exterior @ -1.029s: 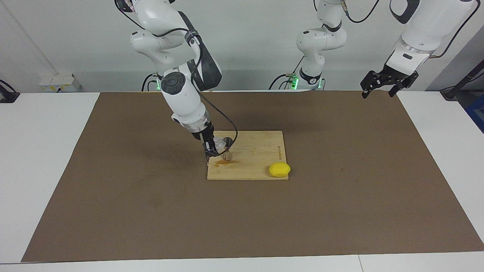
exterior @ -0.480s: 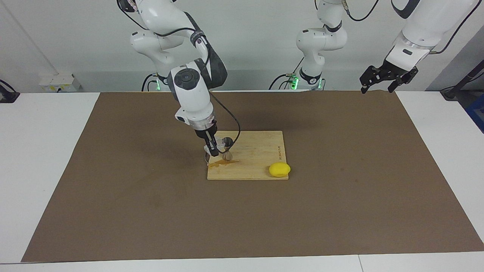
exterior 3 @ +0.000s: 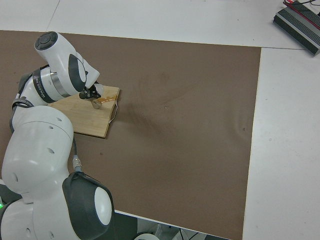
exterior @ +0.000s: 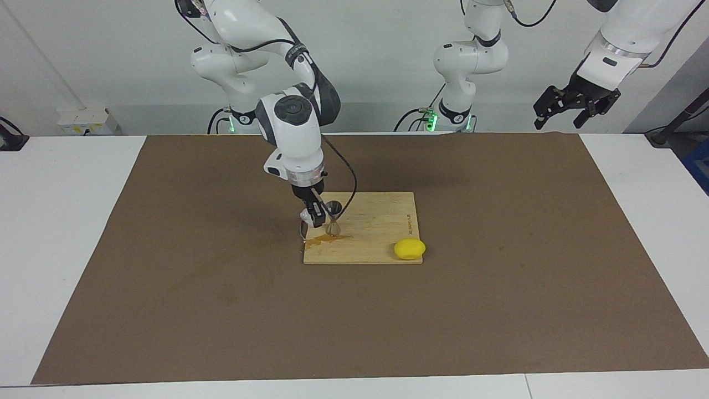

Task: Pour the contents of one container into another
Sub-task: 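Tilt the glass cup over the metal cup with the right gripper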

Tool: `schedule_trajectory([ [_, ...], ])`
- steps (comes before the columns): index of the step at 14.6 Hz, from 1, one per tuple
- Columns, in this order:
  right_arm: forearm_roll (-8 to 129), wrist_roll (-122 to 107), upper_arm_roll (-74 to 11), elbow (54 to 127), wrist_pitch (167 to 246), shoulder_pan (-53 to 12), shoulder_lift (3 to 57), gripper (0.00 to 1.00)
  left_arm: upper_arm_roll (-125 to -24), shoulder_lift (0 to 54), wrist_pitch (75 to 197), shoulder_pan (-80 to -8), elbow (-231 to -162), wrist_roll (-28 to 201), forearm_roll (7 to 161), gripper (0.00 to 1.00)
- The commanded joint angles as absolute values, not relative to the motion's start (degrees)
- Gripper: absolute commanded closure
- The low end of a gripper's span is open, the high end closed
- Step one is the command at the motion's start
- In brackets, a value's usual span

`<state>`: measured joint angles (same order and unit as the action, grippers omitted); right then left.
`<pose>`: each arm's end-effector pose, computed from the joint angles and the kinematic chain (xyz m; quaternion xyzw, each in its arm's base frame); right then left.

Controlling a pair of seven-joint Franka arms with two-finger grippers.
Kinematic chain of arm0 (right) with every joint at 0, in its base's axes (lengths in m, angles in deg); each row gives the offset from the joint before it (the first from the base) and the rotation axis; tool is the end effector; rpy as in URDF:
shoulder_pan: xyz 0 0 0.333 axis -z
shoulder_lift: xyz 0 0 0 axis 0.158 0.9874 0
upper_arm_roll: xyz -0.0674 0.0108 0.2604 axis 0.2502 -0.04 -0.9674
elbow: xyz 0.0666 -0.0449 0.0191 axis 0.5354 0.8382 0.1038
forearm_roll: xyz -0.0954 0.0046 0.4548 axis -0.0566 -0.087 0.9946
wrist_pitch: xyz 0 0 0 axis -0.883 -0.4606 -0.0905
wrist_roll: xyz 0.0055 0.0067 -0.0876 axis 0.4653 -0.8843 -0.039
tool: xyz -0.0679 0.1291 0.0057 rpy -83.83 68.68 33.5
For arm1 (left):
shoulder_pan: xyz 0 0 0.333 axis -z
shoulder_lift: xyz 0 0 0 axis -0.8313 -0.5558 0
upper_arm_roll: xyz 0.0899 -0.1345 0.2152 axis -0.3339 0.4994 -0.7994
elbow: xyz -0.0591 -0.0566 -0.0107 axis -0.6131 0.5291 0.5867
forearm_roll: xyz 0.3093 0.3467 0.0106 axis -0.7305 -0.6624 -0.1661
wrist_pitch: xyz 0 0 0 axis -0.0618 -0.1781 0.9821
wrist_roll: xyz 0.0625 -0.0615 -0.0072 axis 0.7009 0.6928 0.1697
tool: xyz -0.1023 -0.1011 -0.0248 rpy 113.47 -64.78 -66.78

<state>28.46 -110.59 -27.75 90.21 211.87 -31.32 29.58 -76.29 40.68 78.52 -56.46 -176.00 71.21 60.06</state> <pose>0.6208 0.2975 0.2872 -0.8272 0.5608 -0.0192 0.0301 0.5905 -0.0149 0.5784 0.9993 -0.0122 -0.0343 0.0111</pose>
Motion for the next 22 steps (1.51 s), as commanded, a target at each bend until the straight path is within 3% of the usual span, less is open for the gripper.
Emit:
schedule_trajectory([
  [1, 27.11, -111.90, -27.87, 89.71, 210.53, -30.89, 28.39, 1.00, -76.14, 42.38, 79.74, -56.41, -177.99, 70.80, 60.79, 0.00],
  [13, 34.31, -108.83, -27.87, 91.46, 210.44, -29.92, 26.98, 1.00, -75.61, 43.08, 80.27, -55.79, -178.51, 70.97, 60.79, 0.00],
  [22, 54.24, -98.37, -27.78, 93.66, 210.53, -20.88, 26.89, 1.00, -75.61, 43.08, 80.79, -55.80, -178.43, 71.41, 60.79, 0.00],
])
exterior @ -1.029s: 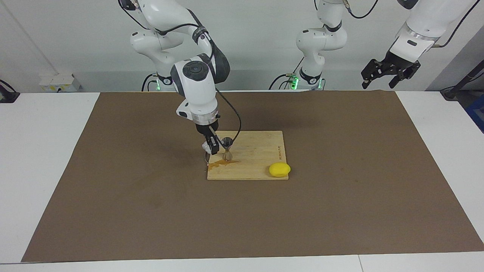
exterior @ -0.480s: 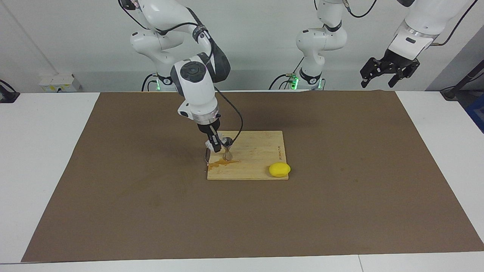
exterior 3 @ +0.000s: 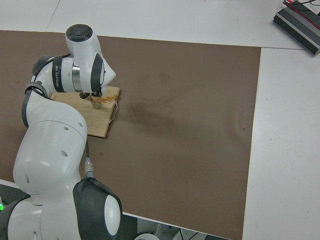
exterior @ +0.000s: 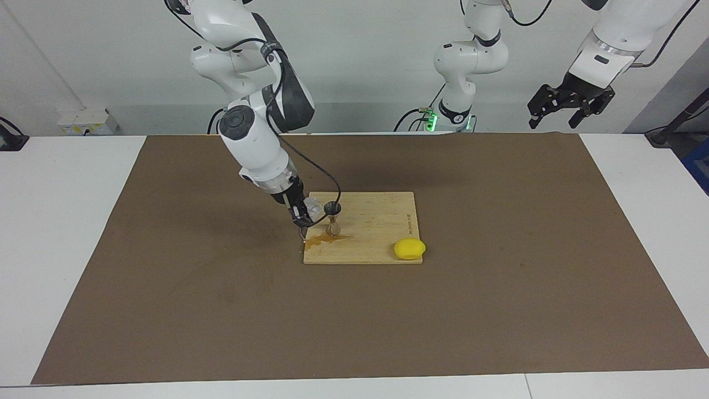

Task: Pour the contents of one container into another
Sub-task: 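Tilt the glass cup over the metal cup with the right gripper, then carry the glass back and lower it onto the table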

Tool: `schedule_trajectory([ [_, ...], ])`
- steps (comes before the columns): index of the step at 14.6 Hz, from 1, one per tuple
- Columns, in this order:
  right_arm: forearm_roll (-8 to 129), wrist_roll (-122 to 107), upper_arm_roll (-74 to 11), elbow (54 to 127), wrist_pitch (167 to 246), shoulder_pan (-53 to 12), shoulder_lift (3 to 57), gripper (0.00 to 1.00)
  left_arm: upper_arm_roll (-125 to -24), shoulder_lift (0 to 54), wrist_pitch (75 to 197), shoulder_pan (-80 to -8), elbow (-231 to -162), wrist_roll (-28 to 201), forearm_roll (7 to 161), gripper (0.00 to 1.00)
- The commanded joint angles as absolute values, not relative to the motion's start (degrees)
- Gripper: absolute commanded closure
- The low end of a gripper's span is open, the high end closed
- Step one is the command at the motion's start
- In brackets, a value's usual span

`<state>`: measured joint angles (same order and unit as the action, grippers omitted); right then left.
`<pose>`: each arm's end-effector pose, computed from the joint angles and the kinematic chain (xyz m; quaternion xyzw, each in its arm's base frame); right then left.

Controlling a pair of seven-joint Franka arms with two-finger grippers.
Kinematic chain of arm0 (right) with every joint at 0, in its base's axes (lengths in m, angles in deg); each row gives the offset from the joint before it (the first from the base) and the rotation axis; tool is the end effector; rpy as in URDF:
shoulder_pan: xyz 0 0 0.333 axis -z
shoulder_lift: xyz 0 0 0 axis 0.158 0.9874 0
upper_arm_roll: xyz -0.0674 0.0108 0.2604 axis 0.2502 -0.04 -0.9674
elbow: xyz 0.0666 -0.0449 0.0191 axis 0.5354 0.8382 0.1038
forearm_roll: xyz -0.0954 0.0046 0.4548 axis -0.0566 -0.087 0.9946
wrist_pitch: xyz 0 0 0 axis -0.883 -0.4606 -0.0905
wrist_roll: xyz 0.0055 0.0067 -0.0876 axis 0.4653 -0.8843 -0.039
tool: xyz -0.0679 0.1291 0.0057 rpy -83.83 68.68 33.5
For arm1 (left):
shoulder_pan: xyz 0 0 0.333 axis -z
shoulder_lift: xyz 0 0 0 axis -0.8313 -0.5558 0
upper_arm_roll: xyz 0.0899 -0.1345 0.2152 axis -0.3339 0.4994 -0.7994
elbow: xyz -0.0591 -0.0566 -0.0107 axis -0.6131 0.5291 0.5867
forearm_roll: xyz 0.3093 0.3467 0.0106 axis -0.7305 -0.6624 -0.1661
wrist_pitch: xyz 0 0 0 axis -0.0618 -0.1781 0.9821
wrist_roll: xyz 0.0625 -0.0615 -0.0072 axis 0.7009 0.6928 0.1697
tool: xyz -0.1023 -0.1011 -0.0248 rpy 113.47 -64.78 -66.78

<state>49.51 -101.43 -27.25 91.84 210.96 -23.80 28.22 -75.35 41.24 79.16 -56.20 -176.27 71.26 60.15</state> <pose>0.6409 0.2327 0.2908 -0.7688 0.6200 0.1059 0.1151 0.5892 -0.0278 0.5826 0.9993 -0.0223 -0.0263 0.0109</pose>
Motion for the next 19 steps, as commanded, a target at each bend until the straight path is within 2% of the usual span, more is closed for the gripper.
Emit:
schedule_trajectory([
  [1, 57.40, -96.53, -27.78, 94.36, 210.44, -19.04, 26.89, 1.00, -75.53, 43.08, 81.23, -55.79, -178.43, 71.41, 60.79, 0.00],
  [5, 70.06, -86.87, -27.78, 98.75, 210.27, -10.87, 27.33, 1.00, -75.17, 42.99, 83.25, -55.79, -178.60, 71.32, 60.88, 0.00],
  [8, 73.86, -84.65, -27.78, 98.59, 207.72, -5.24, 28.91, 1.00, -75.09, 42.99, 83.34, -55.88, -178.51, 71.32, 61.23, 0.00],
  [13, 79.05, -74.20, -27.78, 97.97, 203.24, 4.08, 35.40, 1.00, -75.26, 43.08, 82.90, -56.23, -178.51, 71.24, 62.46, 0.00],
  [19, 79.41, -67.96, -27.78, 97.88, 202.70, 6.73, 38.32, 1.00, -75.70, 43.08, 82.03, -55.53, -178.60, 70.88, 61.93, 0.00],
])
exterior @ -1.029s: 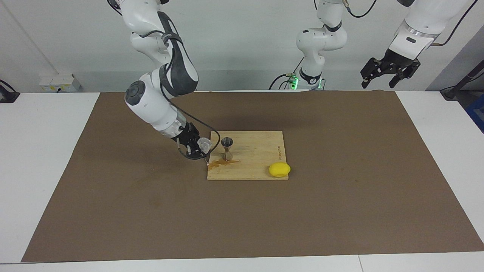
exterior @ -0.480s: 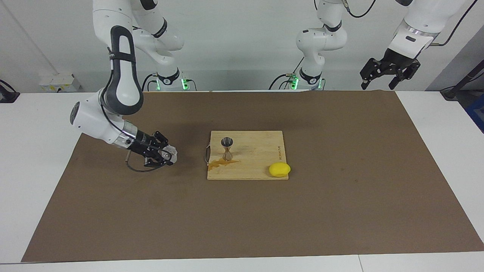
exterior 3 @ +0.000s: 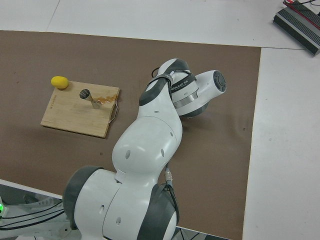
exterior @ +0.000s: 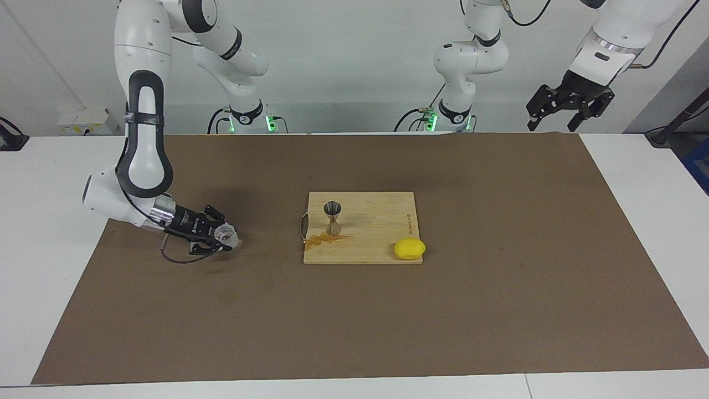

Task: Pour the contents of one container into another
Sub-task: 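Carry the glass back and lower it onto the table, then open the right gripper and draw it back from the glass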

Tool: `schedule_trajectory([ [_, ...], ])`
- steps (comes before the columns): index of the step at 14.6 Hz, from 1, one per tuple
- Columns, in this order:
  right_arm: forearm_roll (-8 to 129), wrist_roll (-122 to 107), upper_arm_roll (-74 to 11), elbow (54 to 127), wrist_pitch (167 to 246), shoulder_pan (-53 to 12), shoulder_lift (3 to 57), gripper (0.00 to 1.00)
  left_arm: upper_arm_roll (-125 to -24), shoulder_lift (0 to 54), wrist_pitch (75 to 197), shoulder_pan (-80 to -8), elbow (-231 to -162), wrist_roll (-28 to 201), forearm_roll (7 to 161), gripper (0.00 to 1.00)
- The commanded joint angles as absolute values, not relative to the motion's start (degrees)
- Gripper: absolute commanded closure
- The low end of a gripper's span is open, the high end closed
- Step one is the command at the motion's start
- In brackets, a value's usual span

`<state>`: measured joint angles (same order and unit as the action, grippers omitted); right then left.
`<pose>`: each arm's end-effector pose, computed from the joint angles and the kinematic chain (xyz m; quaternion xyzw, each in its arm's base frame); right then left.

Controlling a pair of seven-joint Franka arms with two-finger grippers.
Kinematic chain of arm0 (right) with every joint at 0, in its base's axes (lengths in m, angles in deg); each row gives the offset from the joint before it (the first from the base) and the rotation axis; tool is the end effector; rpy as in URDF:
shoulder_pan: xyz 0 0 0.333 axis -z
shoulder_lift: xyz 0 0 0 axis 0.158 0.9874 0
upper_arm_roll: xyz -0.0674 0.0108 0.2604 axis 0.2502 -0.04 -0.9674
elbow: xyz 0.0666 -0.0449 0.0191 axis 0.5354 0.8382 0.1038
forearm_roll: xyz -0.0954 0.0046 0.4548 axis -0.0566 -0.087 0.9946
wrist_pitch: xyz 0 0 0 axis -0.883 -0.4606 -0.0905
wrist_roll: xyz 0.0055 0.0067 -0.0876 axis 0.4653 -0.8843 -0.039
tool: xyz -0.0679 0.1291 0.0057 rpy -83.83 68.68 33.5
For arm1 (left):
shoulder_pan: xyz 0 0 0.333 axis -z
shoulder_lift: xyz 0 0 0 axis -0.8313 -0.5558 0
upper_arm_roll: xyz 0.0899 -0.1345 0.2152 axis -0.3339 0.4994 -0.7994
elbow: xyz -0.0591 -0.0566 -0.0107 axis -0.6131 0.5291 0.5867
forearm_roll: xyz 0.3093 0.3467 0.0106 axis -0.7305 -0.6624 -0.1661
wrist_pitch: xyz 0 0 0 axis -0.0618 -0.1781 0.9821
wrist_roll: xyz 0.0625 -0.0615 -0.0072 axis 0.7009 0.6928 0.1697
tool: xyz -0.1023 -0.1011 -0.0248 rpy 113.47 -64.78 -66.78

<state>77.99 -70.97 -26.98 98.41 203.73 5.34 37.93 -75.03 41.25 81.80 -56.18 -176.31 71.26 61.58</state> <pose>0.6198 -0.0527 0.1392 -0.6196 0.6856 0.2806 0.2597 0.5956 -0.0354 0.5863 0.9994 -0.0262 -0.0038 0.0235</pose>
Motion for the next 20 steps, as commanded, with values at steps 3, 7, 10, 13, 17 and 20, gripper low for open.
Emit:
schedule_trajectory([
  [3, 79.32, -66.38, -27.69, 99.19, 203.23, 6.64, 38.06, 1.00, -76.23, 43.17, 81.76, -54.04, -178.60, 70.88, 61.23, 0.00],
  [7, 78.53, -62.68, -27.52, 101.39, 206.20, 6.29, 37.62, 1.00, -76.41, 43.52, 81.85, -53.51, -179.13, 70.88, 61.14, 0.00],
  [10, 78.53, -61.20, -27.43, 102.45, 207.27, 6.29, 37.44, 0.72, -76.32, 43.52, 81.85, -54.30, -179.13, 70.80, 61.14, 0.00],
  [13, 78.44, -59.95, -27.08, 102.54, 207.36, 6.90, 37.44, 0.00, -76.40, 43.52, 81.76, -54.39, -179.31, 71.06, 61.23, 0.00],
  [17, 73.45, -58.90, -26.99, 102.54, 207.28, 10.42, 36.91, 0.00, -76.32, 43.52, 81.85, -54.39, -179.22, 71.15, 61.23, 0.00],
  [20, 70.27, -58.72, -26.90, 102.10, 207.71, 11.21, 33.94, 0.00, -76.32, 43.52, 81.94, -54.39, -179.22, 71.15, 61.23, 0.00],
])
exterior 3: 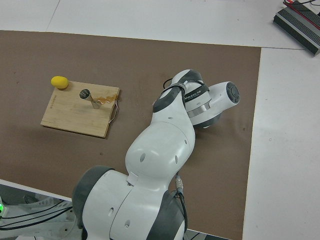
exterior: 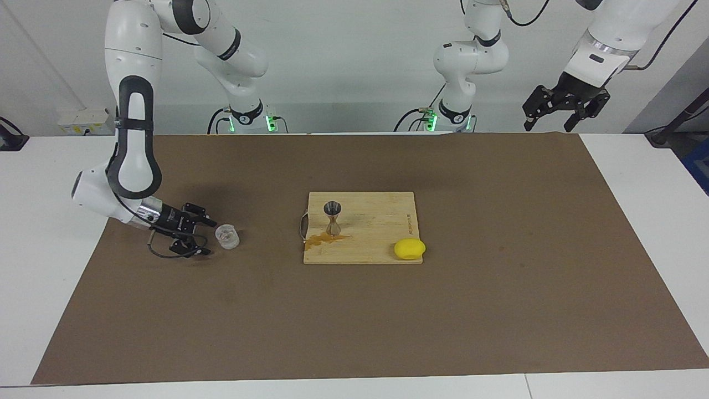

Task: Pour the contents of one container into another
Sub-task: 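Open the right gripper and draw it back from the glass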

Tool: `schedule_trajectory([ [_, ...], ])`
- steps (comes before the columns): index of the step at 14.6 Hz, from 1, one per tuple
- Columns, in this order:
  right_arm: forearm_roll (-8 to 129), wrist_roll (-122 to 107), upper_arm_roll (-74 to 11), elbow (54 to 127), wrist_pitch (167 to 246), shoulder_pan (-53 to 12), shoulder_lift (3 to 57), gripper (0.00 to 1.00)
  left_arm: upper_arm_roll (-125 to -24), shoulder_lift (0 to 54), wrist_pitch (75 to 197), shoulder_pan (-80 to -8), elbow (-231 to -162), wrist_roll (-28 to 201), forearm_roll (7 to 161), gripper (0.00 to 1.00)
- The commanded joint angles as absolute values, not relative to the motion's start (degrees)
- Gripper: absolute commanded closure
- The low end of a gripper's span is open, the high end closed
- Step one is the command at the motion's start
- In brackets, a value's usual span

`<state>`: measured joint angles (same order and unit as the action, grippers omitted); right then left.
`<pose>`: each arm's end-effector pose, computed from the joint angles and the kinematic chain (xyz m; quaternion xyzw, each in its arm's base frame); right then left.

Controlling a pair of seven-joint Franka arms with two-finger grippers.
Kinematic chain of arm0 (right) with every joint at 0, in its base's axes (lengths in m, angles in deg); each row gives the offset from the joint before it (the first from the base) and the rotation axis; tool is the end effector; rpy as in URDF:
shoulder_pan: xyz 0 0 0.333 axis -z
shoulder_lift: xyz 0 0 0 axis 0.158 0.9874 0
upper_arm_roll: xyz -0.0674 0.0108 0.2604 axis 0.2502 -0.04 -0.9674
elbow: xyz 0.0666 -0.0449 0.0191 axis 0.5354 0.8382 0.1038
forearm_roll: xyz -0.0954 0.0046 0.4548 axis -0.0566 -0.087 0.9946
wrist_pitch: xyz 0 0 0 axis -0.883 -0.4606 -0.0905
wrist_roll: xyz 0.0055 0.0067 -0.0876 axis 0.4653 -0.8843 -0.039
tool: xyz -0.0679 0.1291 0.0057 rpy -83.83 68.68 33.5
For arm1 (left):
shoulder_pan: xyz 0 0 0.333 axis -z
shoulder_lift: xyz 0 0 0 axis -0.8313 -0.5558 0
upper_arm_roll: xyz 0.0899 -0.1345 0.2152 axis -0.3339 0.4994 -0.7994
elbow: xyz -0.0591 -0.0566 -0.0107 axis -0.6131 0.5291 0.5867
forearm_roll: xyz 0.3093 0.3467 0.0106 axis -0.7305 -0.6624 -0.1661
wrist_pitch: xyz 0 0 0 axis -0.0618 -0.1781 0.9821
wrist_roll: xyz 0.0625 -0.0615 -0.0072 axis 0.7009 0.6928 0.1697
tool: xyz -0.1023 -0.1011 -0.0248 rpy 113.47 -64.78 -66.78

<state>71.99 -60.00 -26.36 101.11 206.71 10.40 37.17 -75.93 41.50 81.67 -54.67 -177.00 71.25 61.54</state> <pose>0.5936 -0.1208 0.1218 -0.6776 0.6548 0.2234 0.2492 0.5935 -0.0413 0.5823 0.9992 -0.0315 -0.0089 0.0236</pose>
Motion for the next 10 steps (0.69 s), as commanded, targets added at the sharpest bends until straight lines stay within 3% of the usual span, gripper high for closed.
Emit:
schedule_trajectory([
  [1, 68.79, -58.03, -26.99, 102.10, 207.72, 11.21, 32.27, 0.00, -76.32, 43.52, 82.02, -54.39, -179.22, 71.15, 61.23, 0.00],
  [5, 55.18, -56.18, -27.34, 101.49, 207.37, 7.27, 25.24, 0.00, -76.40, 43.61, 79.39, -54.48, -179.22, 71.24, 61.14, 0.00],
  [10, 43.84, -54.34, -27.52, 100.79, 206.75, -0.11, 20.92, 0.00, -76.49, 43.52, 79.65, -54.82, -179.13, 71.15, 61.14, 0.00],
])
